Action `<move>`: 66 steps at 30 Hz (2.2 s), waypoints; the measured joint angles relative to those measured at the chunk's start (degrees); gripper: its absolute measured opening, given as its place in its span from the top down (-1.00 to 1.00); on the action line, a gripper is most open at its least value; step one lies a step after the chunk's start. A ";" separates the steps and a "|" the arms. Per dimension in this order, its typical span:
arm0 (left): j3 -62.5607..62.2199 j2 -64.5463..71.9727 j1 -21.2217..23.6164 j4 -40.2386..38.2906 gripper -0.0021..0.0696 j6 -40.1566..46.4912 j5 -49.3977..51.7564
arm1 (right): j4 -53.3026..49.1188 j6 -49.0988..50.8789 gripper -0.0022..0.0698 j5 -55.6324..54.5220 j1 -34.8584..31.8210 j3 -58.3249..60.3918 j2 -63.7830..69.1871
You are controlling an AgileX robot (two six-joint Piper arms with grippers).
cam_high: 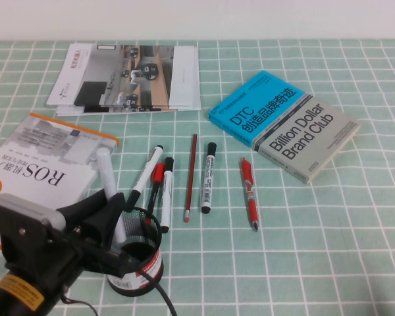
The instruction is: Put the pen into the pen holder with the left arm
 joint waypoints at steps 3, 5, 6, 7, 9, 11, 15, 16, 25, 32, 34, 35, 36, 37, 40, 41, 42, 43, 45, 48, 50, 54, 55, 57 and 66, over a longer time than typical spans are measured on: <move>-0.11 0.39 0.00 0.00 0.46 -0.76 -0.78 | 0.00 0.00 1.00 0.00 0.00 0.00 0.00; -0.22 0.51 0.00 0.00 0.31 -1.14 -0.91 | 0.00 0.00 1.00 0.00 0.00 0.00 0.00; -0.20 0.51 0.00 0.09 0.23 -1.25 -1.01 | 0.00 0.00 1.00 0.00 0.00 0.00 0.00; -0.20 0.51 0.00 0.09 0.18 -1.53 -1.01 | 0.00 0.00 1.00 0.00 0.00 0.00 0.00; -0.20 0.51 0.00 0.09 0.10 -1.63 -1.01 | 0.00 0.00 1.00 0.00 0.00 0.00 0.00; -0.20 0.51 0.00 0.09 0.07 -1.76 -1.24 | 0.00 0.00 1.00 0.00 0.00 0.00 0.00; -0.20 0.55 0.00 0.09 0.05 -1.88 -1.84 | 0.00 0.00 1.00 0.00 0.00 0.00 0.00; -0.20 0.55 0.00 0.09 0.05 -1.88 -1.95 | 0.00 0.00 1.00 0.00 0.00 0.00 0.00; -0.09 -9.83 0.00 0.09 0.42 -1.68 1.24 | 0.00 0.00 1.00 0.00 0.00 0.00 0.00; -1.62 -26.92 0.00 -0.01 0.91 -1.30 21.95 | 0.00 0.00 1.00 0.00 0.00 0.00 0.00; -2.90 -32.02 0.00 -0.01 0.93 -1.30 29.76 | 0.00 0.00 1.00 0.00 0.00 0.00 0.00; -3.27 -34.04 0.00 -0.01 0.94 -1.30 32.49 | 0.00 0.00 1.00 0.00 0.00 0.00 0.00; -3.55 -36.51 0.00 -0.01 0.94 -1.17 35.41 | 0.00 0.00 1.00 0.00 0.00 0.00 0.00; -3.66 -38.93 0.00 -0.14 0.94 -1.17 37.70 | 0.00 0.00 1.00 0.00 0.00 0.00 0.00; -3.66 -45.56 0.00 -2.03 0.94 -0.38 45.72 | 0.00 0.00 1.00 0.00 0.00 0.00 0.00; -3.66 -46.99 0.00 -2.44 0.94 0.12 48.18 | 0.00 0.00 1.00 0.00 0.00 0.00 0.00; -3.66 -48.55 0.00 -2.69 0.94 0.99 50.51 | 0.00 0.00 1.00 0.00 0.00 0.00 0.00; -3.66 -49.88 0.00 -2.95 0.94 1.66 52.64 | 0.00 0.00 1.00 0.00 0.00 0.00 0.00; -3.66 -51.69 0.00 -2.93 0.94 2.37 55.75 | 0.00 0.00 1.00 0.00 0.00 0.00 0.00; -3.66 -52.99 0.00 -2.93 0.95 2.83 59.03 | 0.00 0.00 1.00 0.00 0.00 0.00 0.00; -3.66 -53.09 0.00 -2.93 0.95 2.83 60.30 | 0.00 0.00 1.00 0.00 0.00 0.00 0.00; -3.66 -53.09 0.00 -2.69 0.95 3.83 60.94 | 0.00 0.00 1.00 0.00 0.00 0.00 0.00; -3.66 -53.09 0.00 -2.54 0.95 4.34 60.94 | 0.00 0.00 1.00 0.00 0.00 0.00 0.00; -3.66 -53.09 0.00 -2.54 0.95 5.20 61.01 | 0.00 0.00 1.00 0.00 0.00 0.00 0.00; -2.73 -53.92 0.51 -0.89 0.95 12.76 59.34 | 0.00 0.00 1.00 0.00 0.00 0.00 0.00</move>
